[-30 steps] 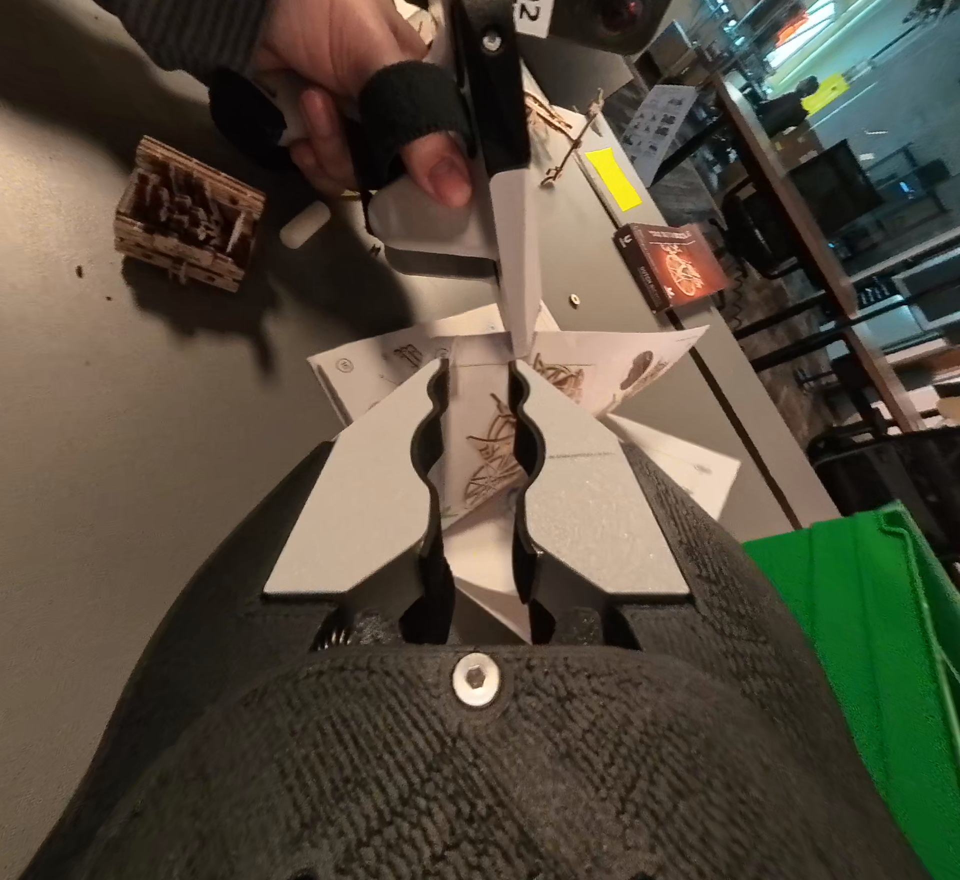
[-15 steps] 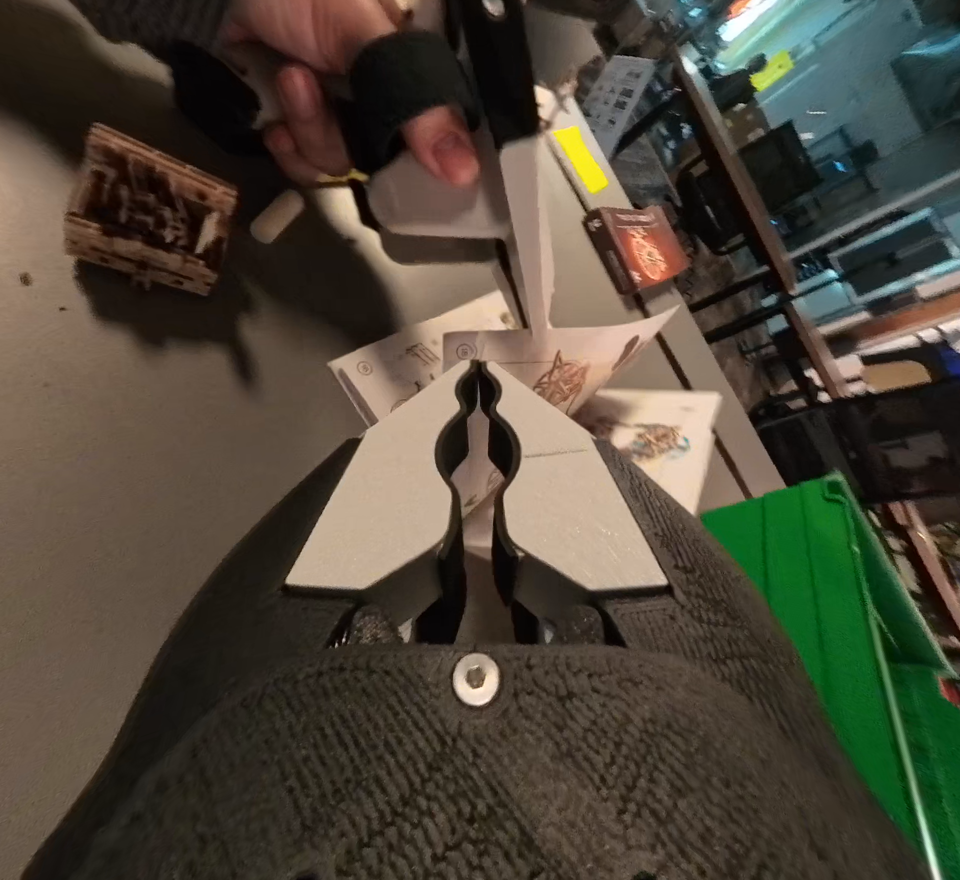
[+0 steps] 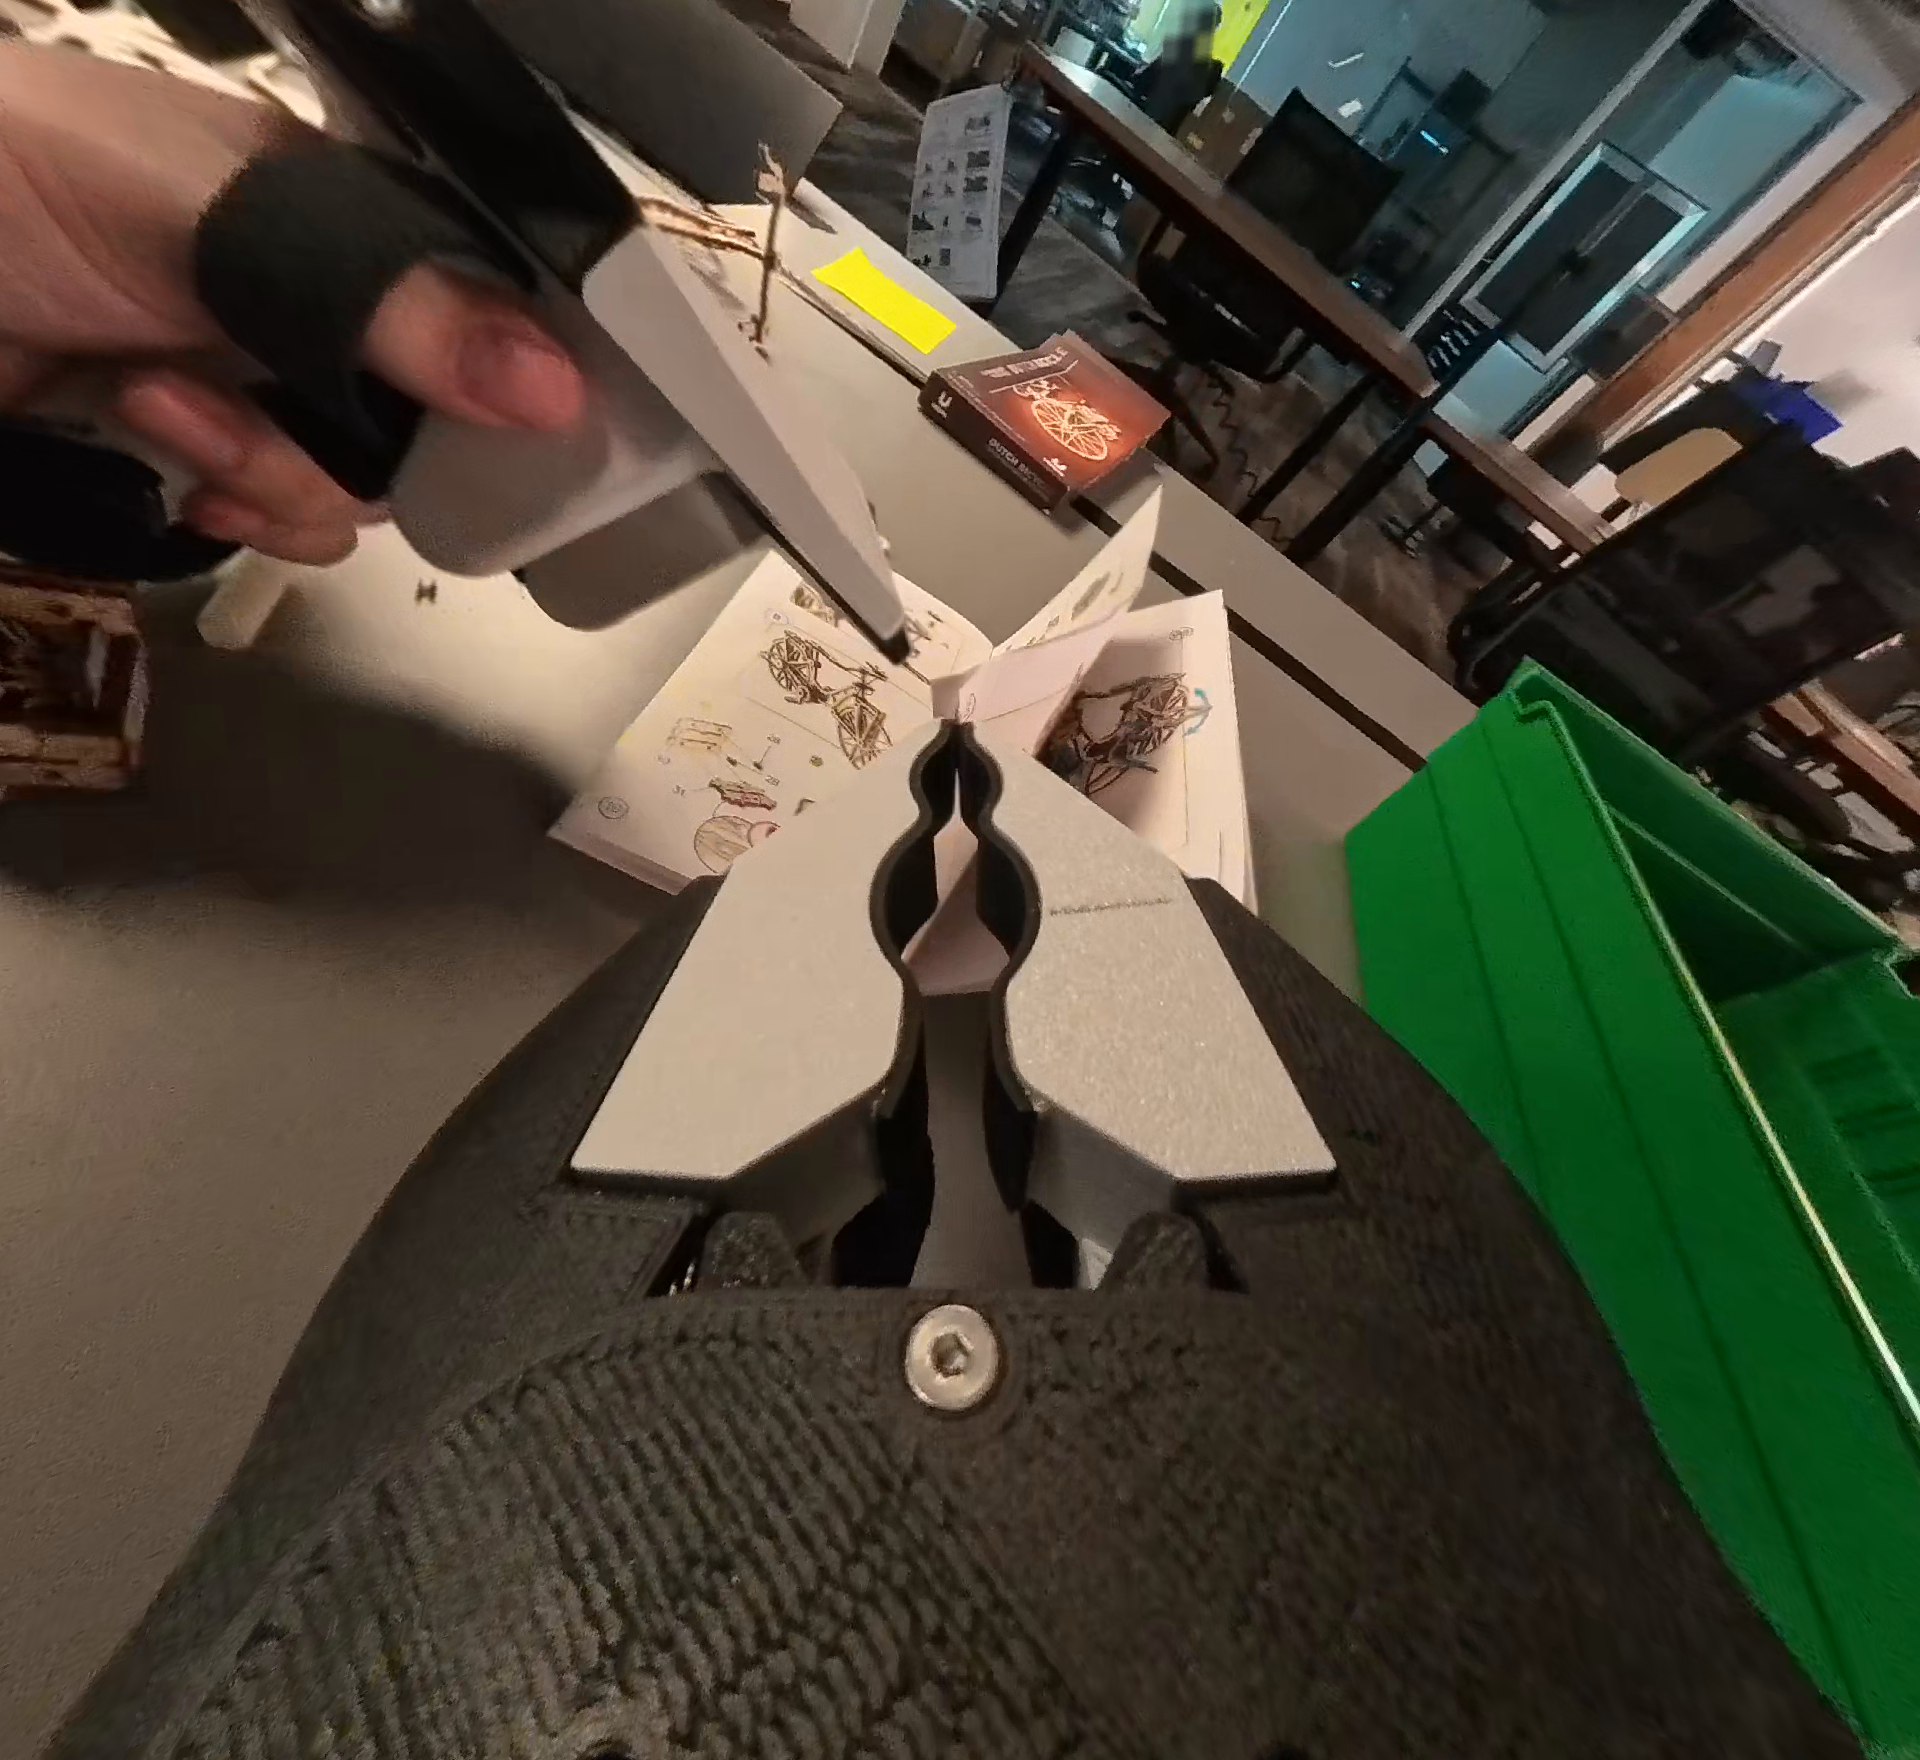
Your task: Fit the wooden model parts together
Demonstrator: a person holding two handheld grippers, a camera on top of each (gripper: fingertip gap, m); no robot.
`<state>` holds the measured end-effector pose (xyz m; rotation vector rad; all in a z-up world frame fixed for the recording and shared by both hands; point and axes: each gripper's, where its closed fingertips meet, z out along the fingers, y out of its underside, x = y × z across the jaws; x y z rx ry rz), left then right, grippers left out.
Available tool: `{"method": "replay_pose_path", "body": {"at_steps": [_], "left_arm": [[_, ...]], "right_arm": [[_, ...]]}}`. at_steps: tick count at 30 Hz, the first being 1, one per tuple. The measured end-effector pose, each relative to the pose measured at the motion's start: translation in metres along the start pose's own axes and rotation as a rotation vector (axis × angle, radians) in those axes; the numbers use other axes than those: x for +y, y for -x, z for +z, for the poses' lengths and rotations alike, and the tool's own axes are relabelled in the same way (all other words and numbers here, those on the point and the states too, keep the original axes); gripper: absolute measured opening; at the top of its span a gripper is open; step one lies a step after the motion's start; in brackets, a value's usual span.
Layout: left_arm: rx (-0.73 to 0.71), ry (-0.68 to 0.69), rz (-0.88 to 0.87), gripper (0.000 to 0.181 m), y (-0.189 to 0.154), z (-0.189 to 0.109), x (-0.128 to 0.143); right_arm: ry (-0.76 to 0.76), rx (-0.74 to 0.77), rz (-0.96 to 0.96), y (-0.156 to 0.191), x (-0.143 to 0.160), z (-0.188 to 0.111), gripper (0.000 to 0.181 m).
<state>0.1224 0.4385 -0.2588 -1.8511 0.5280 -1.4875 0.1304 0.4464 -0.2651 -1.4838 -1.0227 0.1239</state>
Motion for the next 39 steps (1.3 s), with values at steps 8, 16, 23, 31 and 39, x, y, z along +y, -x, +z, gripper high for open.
{"method": "replay_pose_path", "body": {"at_steps": [8,16,23,31,39], "left_arm": [[0.045,-0.014,-0.047,0.015,-0.001,0.008,0.000],[0.039,-0.011,-0.042,0.000,0.000,0.009,0.001],[-0.055,0.035,0.020,0.000,0.009,0.002,0.008],[-0.198,0.216,0.008,0.000,0.020,-0.013,0.039],[-0.261,0.392,0.025,0.000,0.029,-0.022,0.056]], "right_arm": [[-0.014,-0.004,0.007,0.001,-0.002,-0.001,0.000],[-0.026,-0.025,-0.007,0.005,-0.005,-0.001,0.000],[0.022,0.092,0.053,-0.018,0.005,-0.004,0.000],[0.153,0.207,0.166,-0.045,0.034,-0.004,0.000],[0.328,0.184,0.386,-0.053,0.079,0.000,0.000]]}}
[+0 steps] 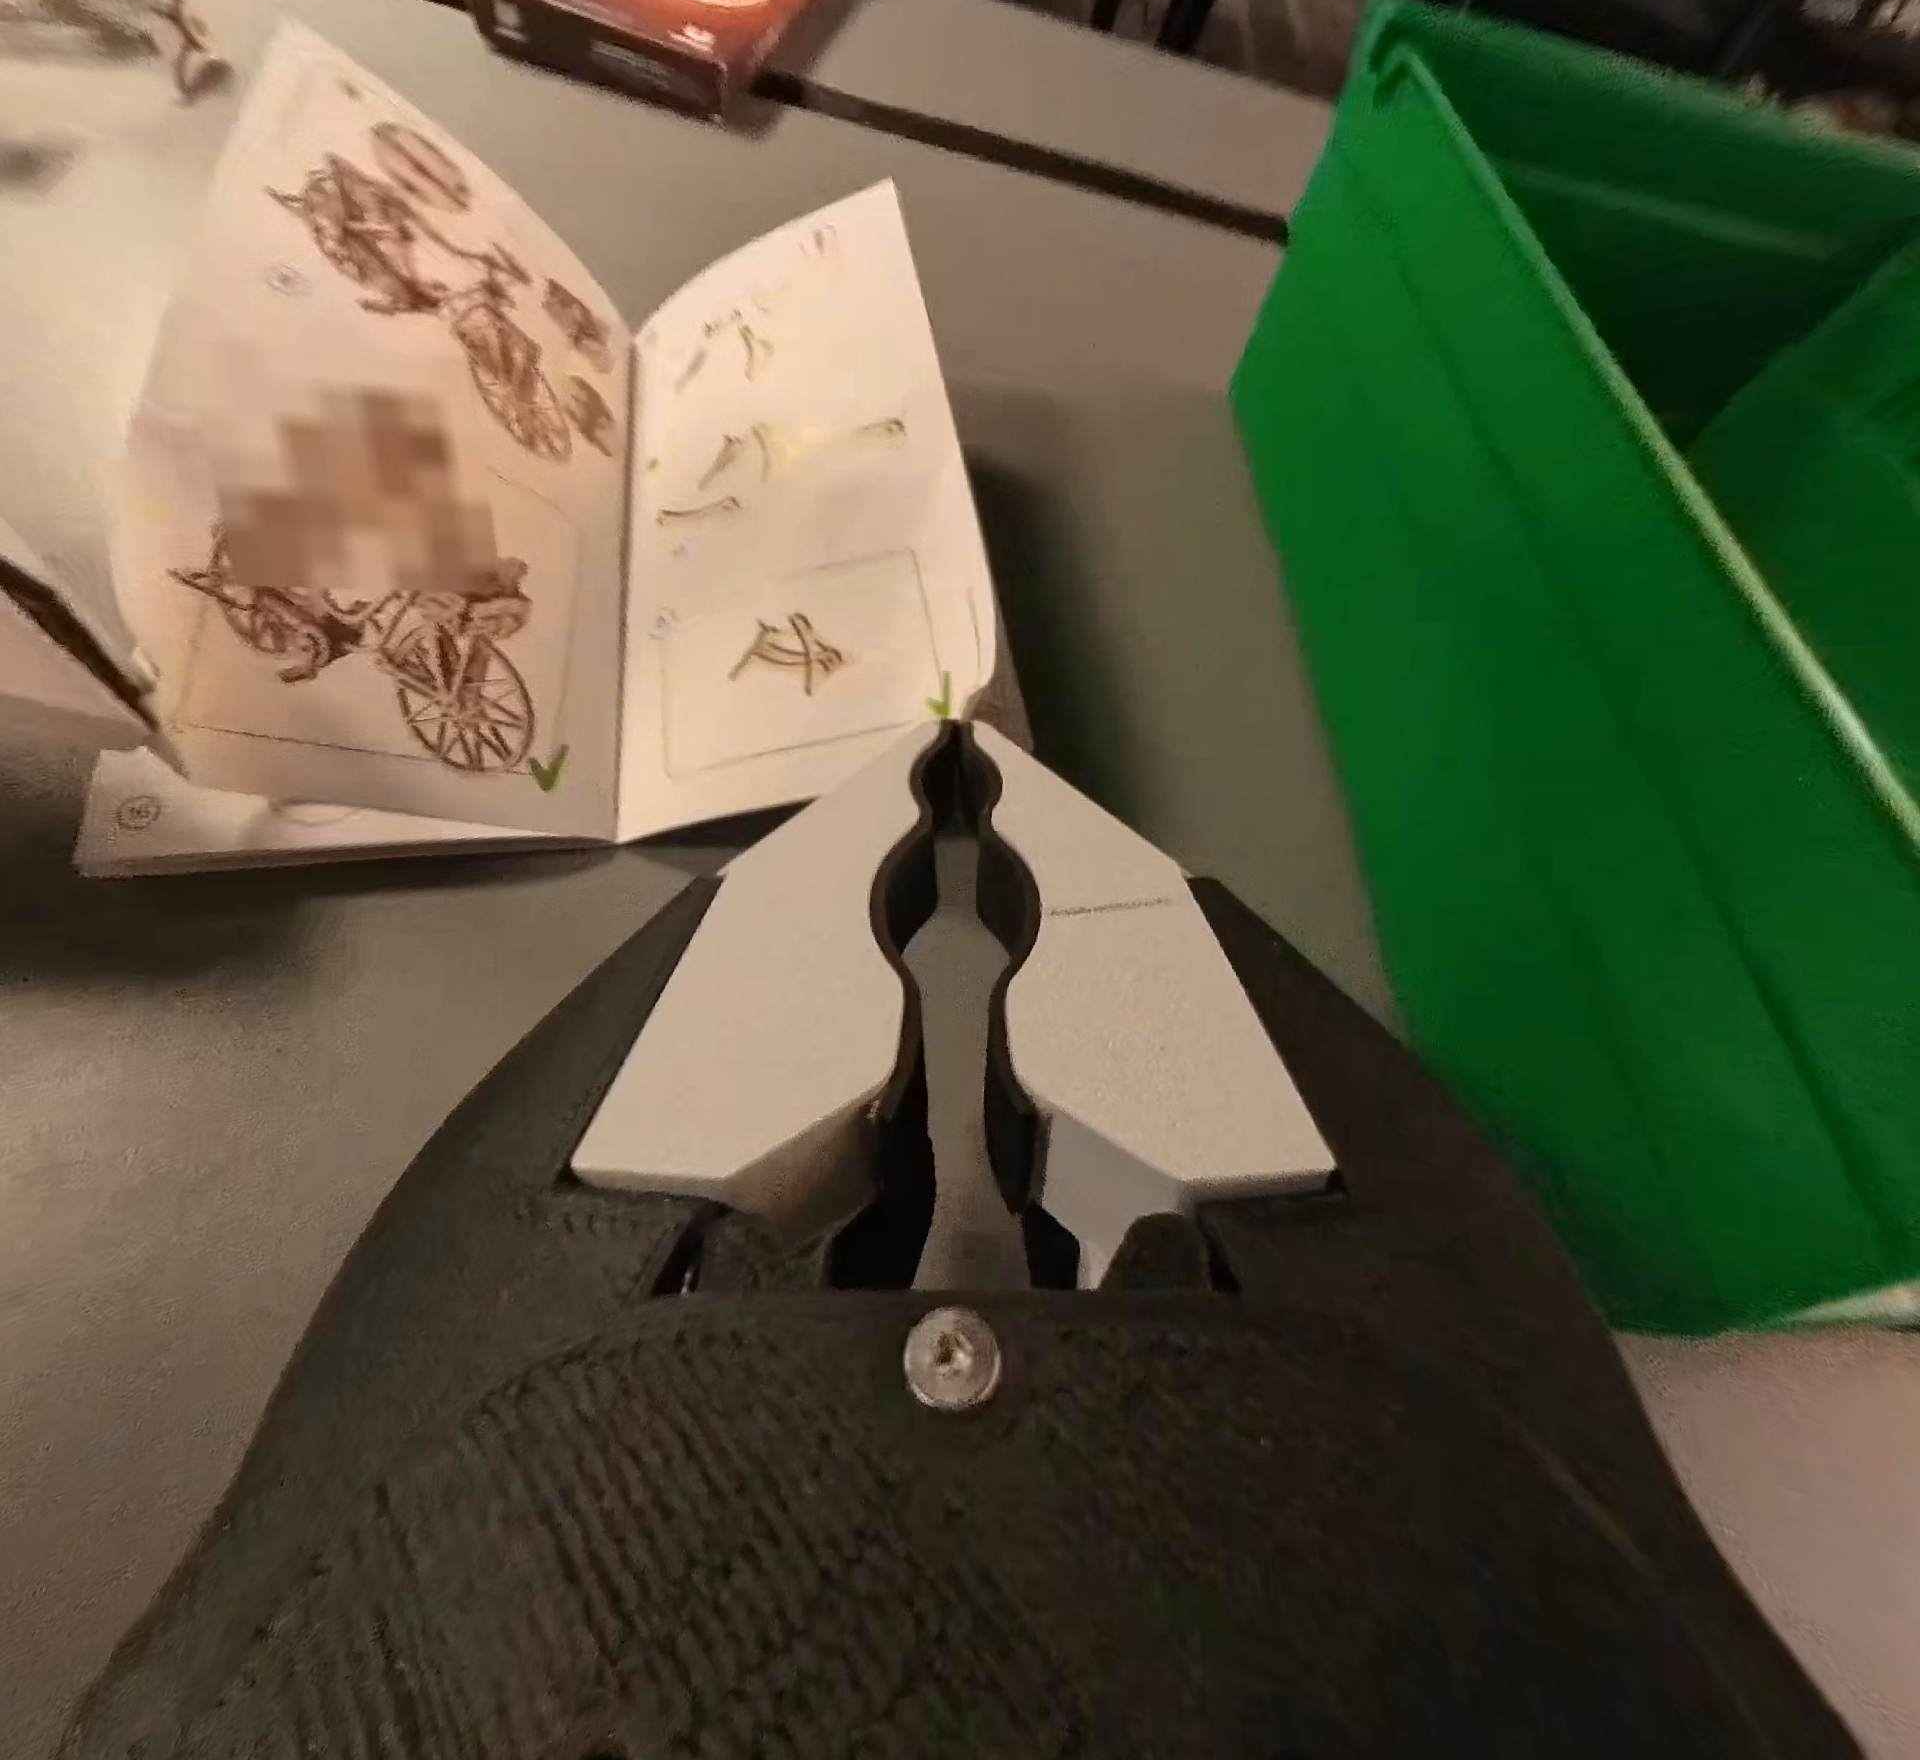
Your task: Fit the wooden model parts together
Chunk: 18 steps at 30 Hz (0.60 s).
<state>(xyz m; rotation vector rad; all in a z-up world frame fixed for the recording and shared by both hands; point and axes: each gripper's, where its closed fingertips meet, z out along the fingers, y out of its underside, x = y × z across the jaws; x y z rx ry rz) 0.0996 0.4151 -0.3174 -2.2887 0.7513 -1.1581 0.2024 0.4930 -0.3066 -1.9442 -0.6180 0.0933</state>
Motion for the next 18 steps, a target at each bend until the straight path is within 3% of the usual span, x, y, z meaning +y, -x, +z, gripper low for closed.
{"method": "replay_pose_path", "body": {"at_steps": [3,6,7,9,12,14,18], "left_arm": [[-0.001,0.010,-0.004,0.000,0.002,0.004,0.002],[-0.007,0.018,0.005,0.000,0.001,0.007,0.004],[-0.007,0.021,0.006,0.000,0.001,0.007,0.004],[-0.007,0.022,0.002,0.000,0.002,0.008,0.005],[-0.002,0.031,-0.008,0.000,0.003,0.010,0.007],[-0.002,0.037,-0.013,0.000,0.003,0.010,0.008],[-0.005,0.051,-0.014,0.000,0.003,0.010,0.010]], "right_arm": [[-0.050,0.055,0.064,-0.017,-0.007,-0.008,0.003],[-0.328,0.153,0.017,-0.029,-0.055,-0.048,0.006],[-0.418,0.130,-0.001,-0.020,-0.072,-0.061,0.006],[-0.500,-0.085,0.018,0.025,-0.099,-0.073,0.000],[-0.313,-0.265,-0.017,0.077,-0.097,-0.049,0.000],[-0.111,-0.247,-0.064,0.081,-0.072,-0.013,0.000],[0.073,-0.221,-0.002,0.070,-0.041,0.031,0.007]]}}
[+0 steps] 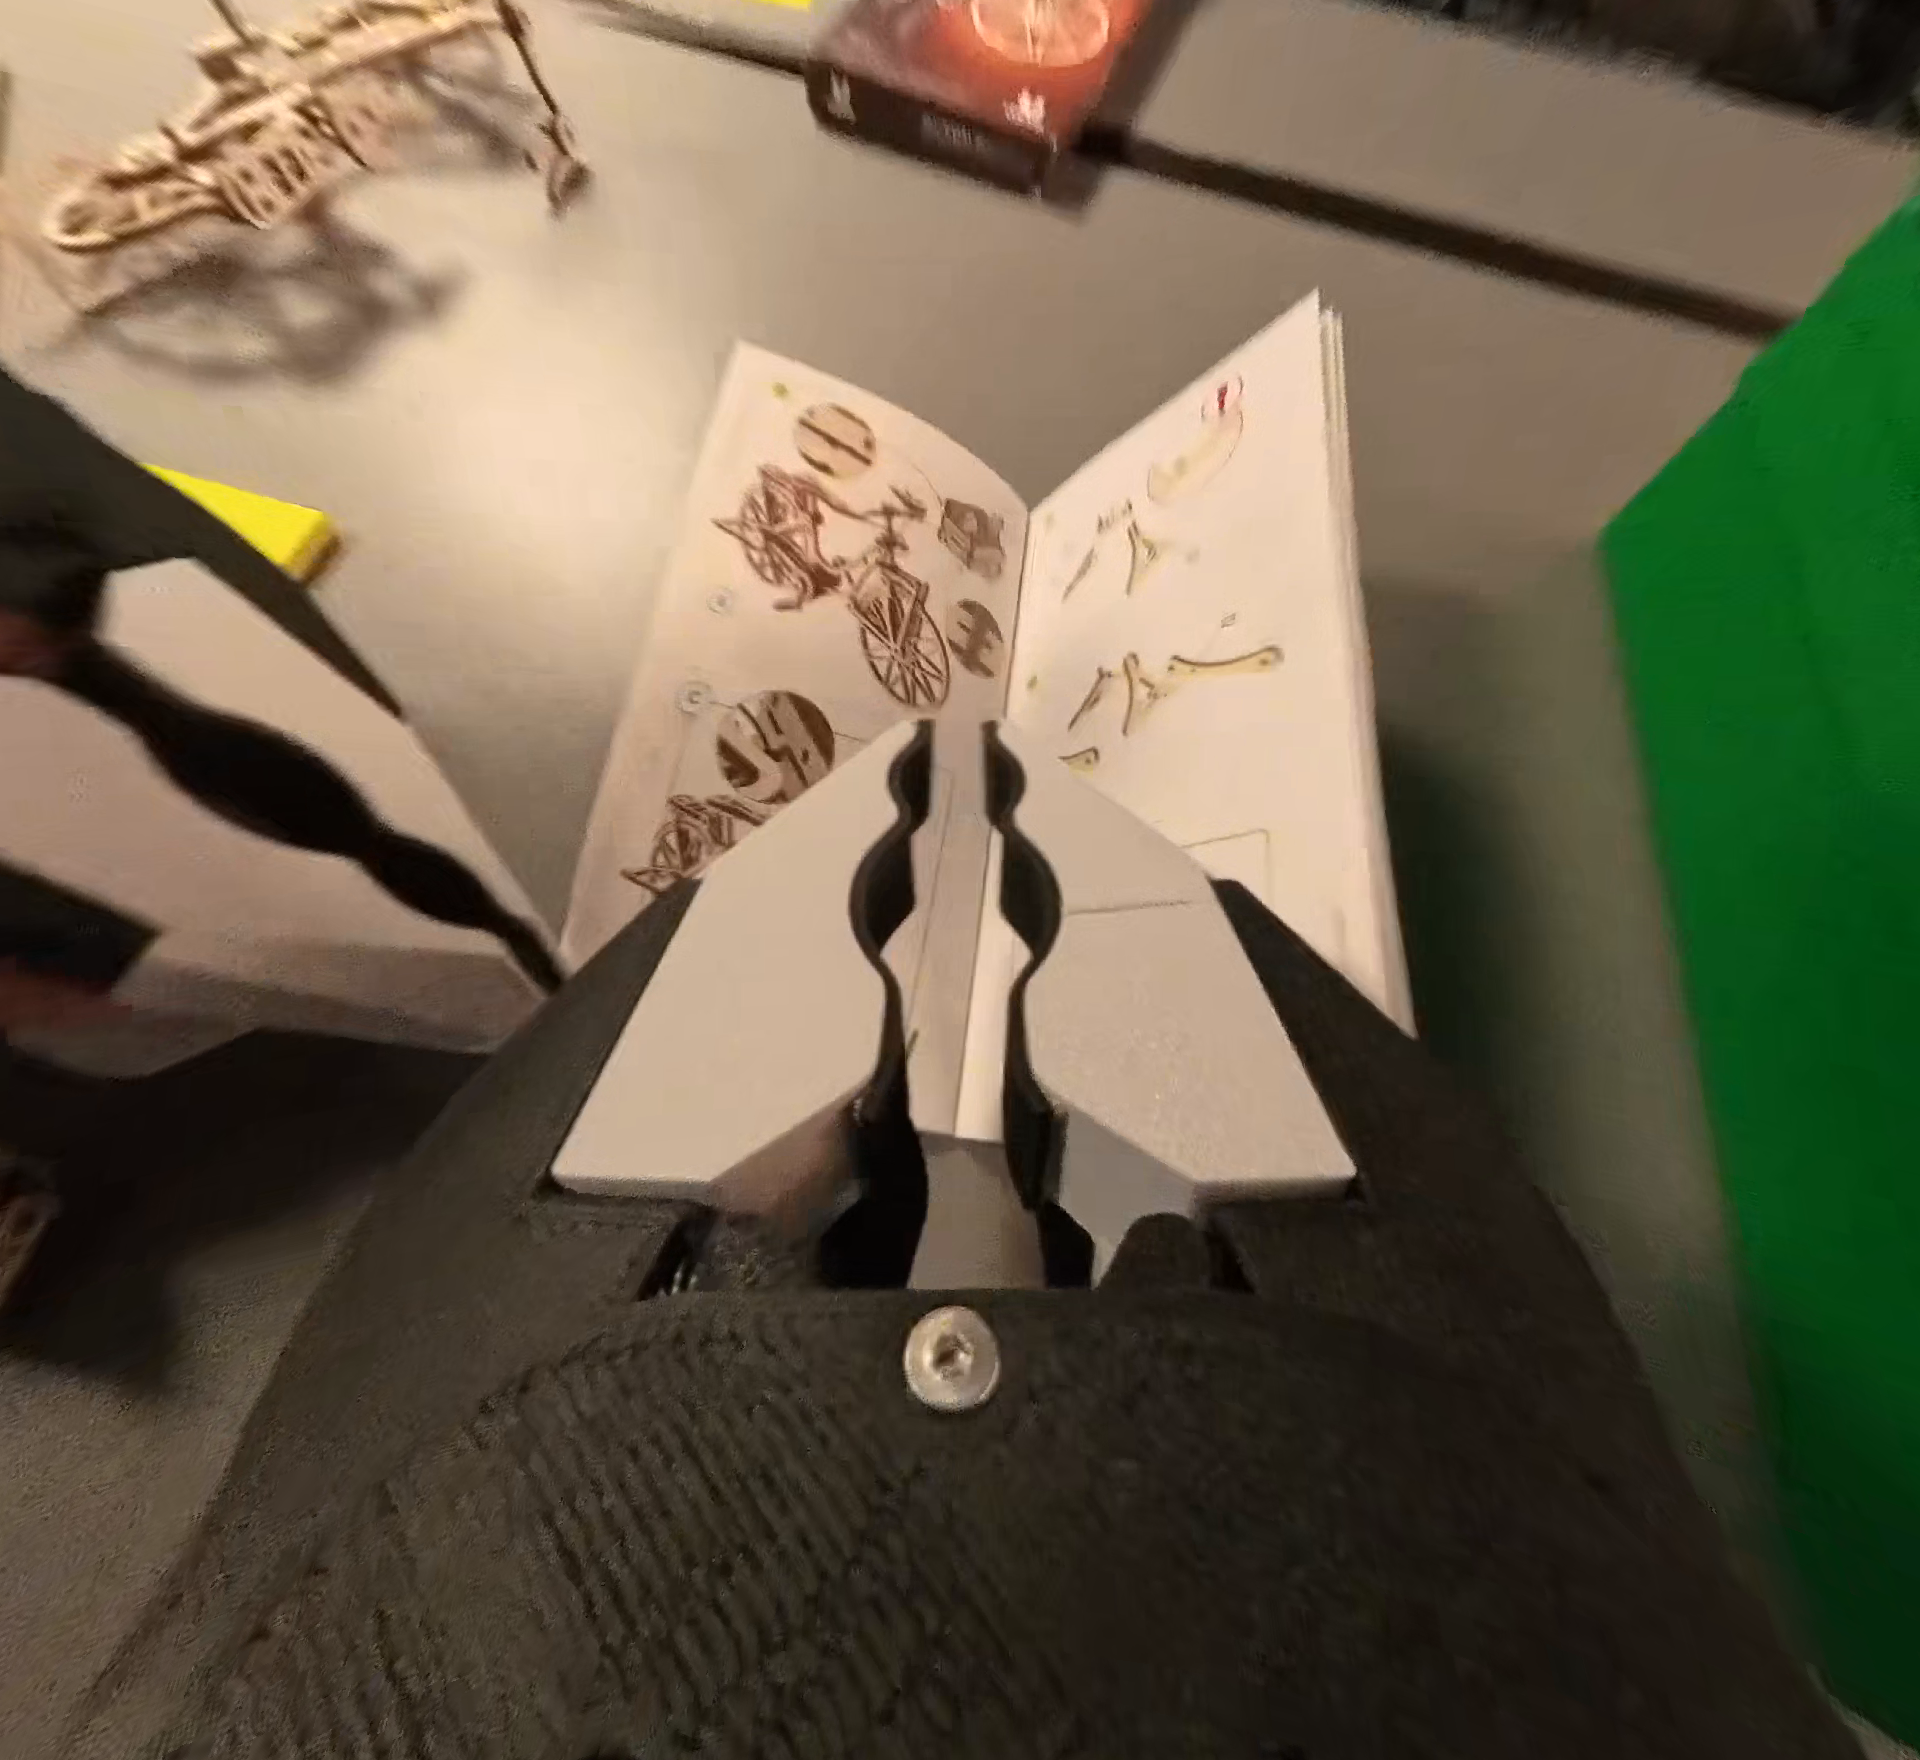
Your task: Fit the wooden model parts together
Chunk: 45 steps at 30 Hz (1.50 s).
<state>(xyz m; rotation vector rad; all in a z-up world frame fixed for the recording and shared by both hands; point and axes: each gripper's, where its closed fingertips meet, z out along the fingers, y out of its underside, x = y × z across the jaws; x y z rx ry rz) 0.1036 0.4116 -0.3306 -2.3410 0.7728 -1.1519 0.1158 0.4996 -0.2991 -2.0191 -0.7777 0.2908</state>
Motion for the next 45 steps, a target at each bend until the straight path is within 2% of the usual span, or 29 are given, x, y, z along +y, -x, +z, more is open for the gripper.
{"method": "replay_pose_path", "body": {"at_steps": [5,9,11,14,15,18,20,23,25,28,31,36,39,42,45], "left_arm": [[-0.031,-0.057,0.009,0.003,0.002,-0.011,-0.012],[-0.093,-0.192,0.037,0.013,0.006,-0.043,-0.037],[-0.140,-0.327,0.068,0.018,0.008,-0.072,-0.057],[-0.248,-0.630,0.139,0.030,0.015,-0.135,-0.085],[-0.292,-0.736,0.159,0.033,0.018,-0.157,-0.089],[-0.409,-1.000,0.188,0.045,0.028,-0.211,-0.083],[-0.472,-1.088,0.214,0.051,0.035,-0.226,-0.070],[-0.582,-1.083,0.233,0.061,0.052,-0.224,-0.049],[-0.630,-1.076,0.248,0.068,0.058,-0.221,-0.041],[-0.649,-1.091,0.290,0.073,0.057,-0.219,-0.040],[-0.661,-1.074,0.309,0.074,0.060,-0.213,-0.039],[-0.646,-1.053,0.297,0.073,0.064,-0.207,-0.040],[-0.641,-1.051,0.303,0.073,0.063,-0.206,-0.040],[-0.637,-1.038,0.306,0.072,0.063,-0.203,-0.040],[-0.636,-1.037,0.311,0.072,0.062,-0.203,-0.040]], "right_arm": [[0.126,-0.034,0.113,0.003,0.028,0.024,0.055],[0.134,-0.041,0.133,0.006,0.032,0.027,0.064],[0.126,-0.036,0.141,0.008,0.031,0.027,0.069],[0.140,-0.007,0.135,0.017,0.033,0.027,0.087],[0.150,0.022,0.149,0.018,0.034,0.026,0.088],[0.167,0.080,0.194,0.022,0.037,0.022,0.095],[0.190,0.091,0.204,0.028,0.040,0.018,0.104],[0.231,0.086,0.198,0.042,0.046,0.012,0.118],[0.245,0.078,0.193,0.047,0.048,0.008,0.119],[0.248,0.036,0.204,0.051,0.047,0.004,0.118],[0.188,-0.010,0.238,0.052,0.032,-0.008,0.118],[0.086,0.000,0.219,0.041,0.002,-0.037,0.106],[0.009,0.037,0.231,0.026,-0.011,-0.043,0.085],[0.035,0.109,0.222,0.005,0.002,-0.030,0.070],[0.107,0.097,0.236,0.002,0.023,-0.010,0.070]]}}
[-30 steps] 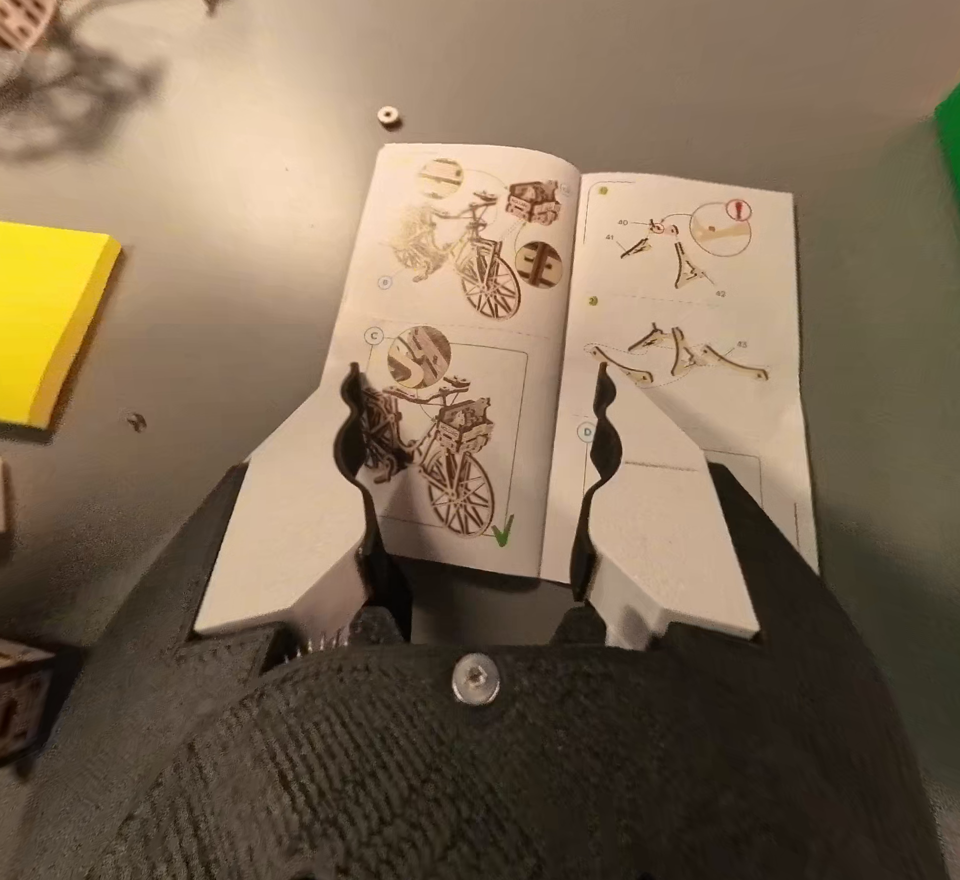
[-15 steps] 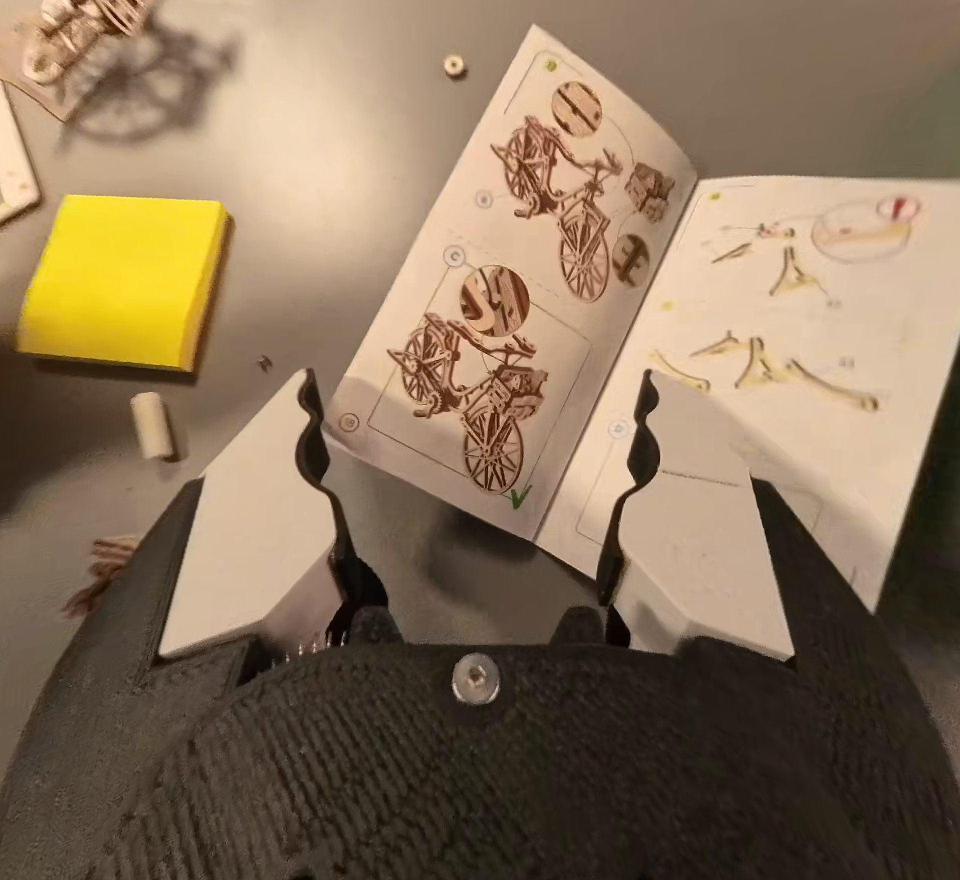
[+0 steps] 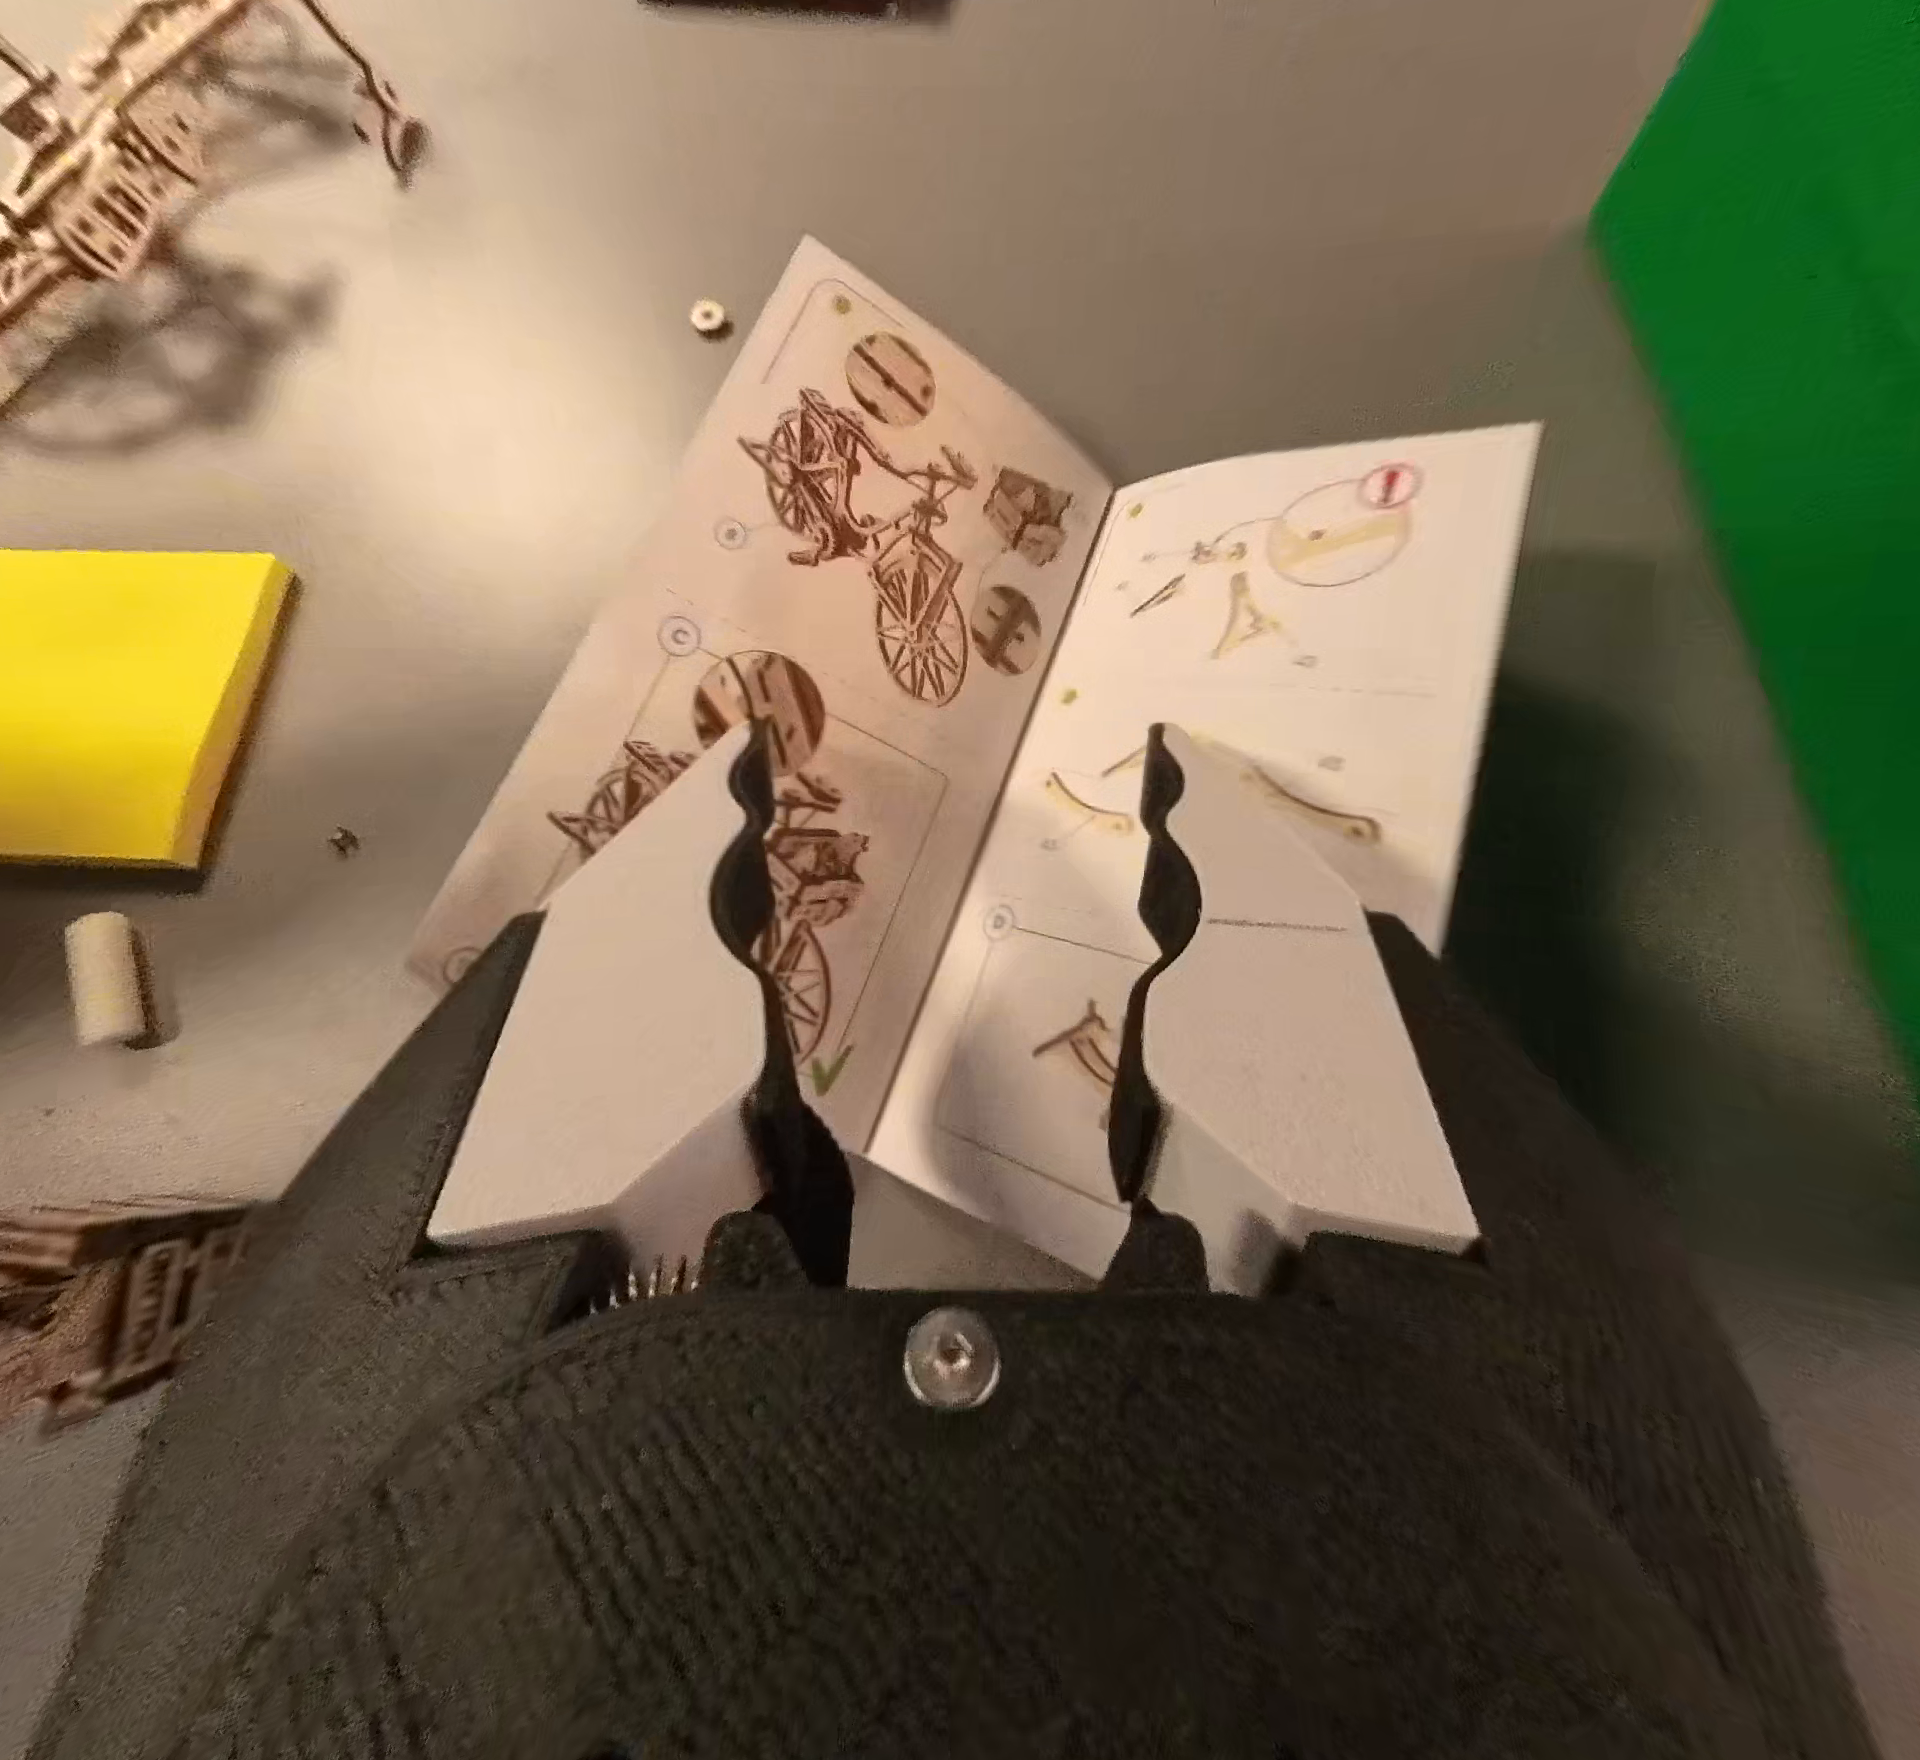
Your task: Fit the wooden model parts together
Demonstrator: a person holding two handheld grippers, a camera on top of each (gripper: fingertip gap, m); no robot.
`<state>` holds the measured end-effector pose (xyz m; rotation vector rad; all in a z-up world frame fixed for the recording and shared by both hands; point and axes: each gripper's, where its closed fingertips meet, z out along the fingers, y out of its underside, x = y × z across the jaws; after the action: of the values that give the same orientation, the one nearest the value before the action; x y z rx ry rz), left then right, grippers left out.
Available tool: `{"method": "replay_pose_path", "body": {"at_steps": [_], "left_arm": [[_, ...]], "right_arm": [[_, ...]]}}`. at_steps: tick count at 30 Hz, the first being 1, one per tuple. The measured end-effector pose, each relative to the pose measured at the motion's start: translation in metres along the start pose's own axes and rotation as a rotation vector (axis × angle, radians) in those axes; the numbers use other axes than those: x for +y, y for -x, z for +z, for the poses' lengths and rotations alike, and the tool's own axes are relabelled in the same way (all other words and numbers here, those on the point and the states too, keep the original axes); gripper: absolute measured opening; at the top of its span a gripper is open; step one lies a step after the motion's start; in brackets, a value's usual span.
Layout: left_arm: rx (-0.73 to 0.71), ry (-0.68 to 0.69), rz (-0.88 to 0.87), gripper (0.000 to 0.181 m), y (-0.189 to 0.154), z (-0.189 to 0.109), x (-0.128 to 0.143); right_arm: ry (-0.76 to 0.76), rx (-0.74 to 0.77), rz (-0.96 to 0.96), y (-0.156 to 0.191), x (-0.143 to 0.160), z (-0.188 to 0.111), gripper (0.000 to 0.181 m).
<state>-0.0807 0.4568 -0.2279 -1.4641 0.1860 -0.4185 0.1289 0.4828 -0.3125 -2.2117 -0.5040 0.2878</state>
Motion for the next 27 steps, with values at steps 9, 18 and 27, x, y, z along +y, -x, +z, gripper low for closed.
{"method": "replay_pose_path", "body": {"at_steps": [9,18,27], "left_arm": [[-0.104,-0.052,0.047,0.065,0.034,-0.014,-0.017],[0.549,0.338,0.264,0.067,-0.037,-0.035,0.033],[0.619,0.896,0.348,0.097,-0.027,-0.060,0.101]], "right_arm": [[0.065,-0.034,-0.068,0.013,0.023,0.020,0.086],[0.049,-0.074,-0.101,0.021,0.026,0.019,0.096],[0.053,-0.094,-0.117,0.024,0.027,0.018,0.096]]}}
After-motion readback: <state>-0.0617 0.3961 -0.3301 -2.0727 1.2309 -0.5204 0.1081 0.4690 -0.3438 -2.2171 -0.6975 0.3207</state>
